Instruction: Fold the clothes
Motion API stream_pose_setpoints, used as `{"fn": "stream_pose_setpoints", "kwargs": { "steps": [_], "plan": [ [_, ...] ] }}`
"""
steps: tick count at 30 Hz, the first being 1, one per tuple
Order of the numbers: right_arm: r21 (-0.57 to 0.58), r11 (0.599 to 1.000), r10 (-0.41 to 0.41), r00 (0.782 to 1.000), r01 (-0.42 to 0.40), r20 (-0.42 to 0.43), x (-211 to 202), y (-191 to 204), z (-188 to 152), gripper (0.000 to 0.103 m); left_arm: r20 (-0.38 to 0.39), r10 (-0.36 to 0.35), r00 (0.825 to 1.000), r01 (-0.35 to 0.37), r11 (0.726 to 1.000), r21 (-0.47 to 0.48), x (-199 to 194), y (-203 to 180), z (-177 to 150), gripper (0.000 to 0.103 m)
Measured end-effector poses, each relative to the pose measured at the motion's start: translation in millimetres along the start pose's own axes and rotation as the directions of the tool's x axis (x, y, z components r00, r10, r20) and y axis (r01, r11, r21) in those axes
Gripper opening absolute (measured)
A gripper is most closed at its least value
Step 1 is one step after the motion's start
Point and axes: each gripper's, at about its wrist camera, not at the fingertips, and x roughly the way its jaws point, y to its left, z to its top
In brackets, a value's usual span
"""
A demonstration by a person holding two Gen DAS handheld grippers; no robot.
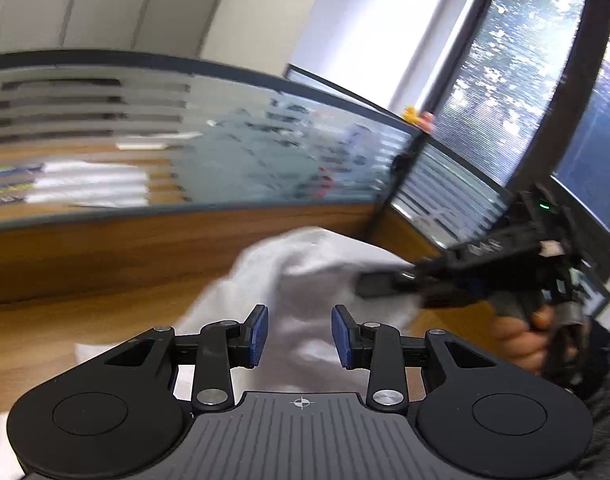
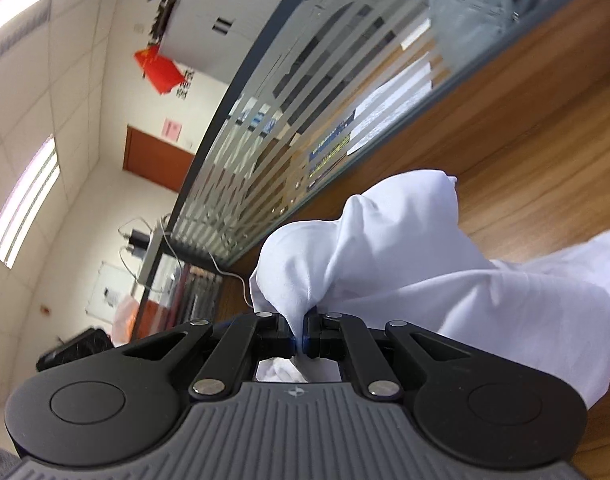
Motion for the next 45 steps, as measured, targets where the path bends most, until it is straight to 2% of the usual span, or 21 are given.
{"fn": "stream_pose_setpoints", "kwargs": {
  "steps": [9, 12, 16, 19, 21, 22, 24, 27, 30, 33, 36, 38, 41, 45],
  "plan": [
    [0.034, 0.999, 0.015, 0.999, -0.016, 0.041, 4.2, -0.3, -10.0, 0.004, -0.077, 0.071, 0.994, -0.080, 0.989, -0.121, 54.9, -10.6, -11.1, 0.036],
    [0.048, 0.998, 0.024, 0.998, -0.026, 0.053, -2.9, -6.4, -13.2, 0.004, -0.104, 0.106, 0.989, -0.124, 0.975, -0.184, 67.5, -9.0, -15.4, 0.037],
    [0.065, 0.997, 0.044, 0.997, -0.048, 0.063, -4.1, -8.2, -18.0, 0.004, -0.136, 0.166, 0.977, -0.194, 0.952, -0.235, 82.4, -11.2, -25.8, 0.048],
    [0.063, 0.996, 0.055, 0.997, -0.059, 0.060, -3.9, -5.8, -20.4, 0.004, -0.154, 0.206, 0.966, -0.242, 0.931, -0.273, 91.7, -11.7, -33.6, 0.048],
    [0.055, 0.997, 0.048, 0.997, -0.052, 0.062, -4.9, -3.4, -21.0, 0.004, -0.162, 0.217, 0.963, -0.258, 0.918, -0.302, 93.2, -8.3, -36.6, 0.033],
    [0.054, 0.997, 0.045, 0.997, -0.049, 0.067, -8.2, -4.2, -20.3, 0.004, -0.159, 0.220, 0.963, -0.259, 0.917, -0.304, 89.7, -8.9, -37.1, 0.015],
    [0.060, 0.998, 0.030, 0.994, -0.036, 0.101, -14.6, -5.1, -18.2, 0.004, -0.148, 0.225, 0.963, -0.261, 0.917, -0.303, 80.7, -11.4, -37.8, 0.010],
    [0.045, 0.998, -0.052, 0.986, 0.045, 0.159, -23.4, -1.6, -13.8, 0.004, -0.132, 0.233, 0.964, -0.262, 0.917, -0.300, 67.1, -15.2, -38.9, 0.007],
    [0.002, 0.980, -0.195, 0.964, 0.198, 0.179, -25.3, -0.2, -13.4, 0.004, -0.124, 0.233, 0.964, -0.259, 0.925, -0.276, 53.2, -21.4, -42.2, 0.007],
    [-0.019, 0.944, -0.324, 0.934, 0.330, 0.153, -16.4, -9.9, -21.6, 0.004, -0.123, 0.229, 0.966, -0.253, 0.938, -0.238, 39.0, -29.3, -47.0, 0.007],
    [-0.030, 0.902, -0.426, 0.898, 0.431, 0.114, -4.9, -28.7, -37.5, 0.004, -0.162, 0.215, 0.963, -0.248, 0.944, -0.220, 38.8, -32.9, -57.4, 0.006],
    [-0.019, 0.882, -0.469, 0.880, 0.471, 0.072, 2.7, -45.2, -47.4, 0.005, -0.189, 0.210, 0.959, -0.250, 0.942, -0.223, 40.9, -30.8, -63.0, 0.007],
    [-0.062, 0.844, -0.533, 0.846, 0.533, 0.010, 14.1, -61.4, -62.6, 0.006, -0.219, 0.202, 0.955, -0.252, 0.940, -0.230, 43.2, -25.0, -65.4, 0.006],
    [-0.113, 0.816, -0.573, 0.819, 0.567, -0.033, 15.4, -64.9, -74.4, 0.008, -0.291, 0.166, 0.942, -0.211, 0.969, -0.130, 50.7, -31.4, -73.1, 0.007]
  ]
}}
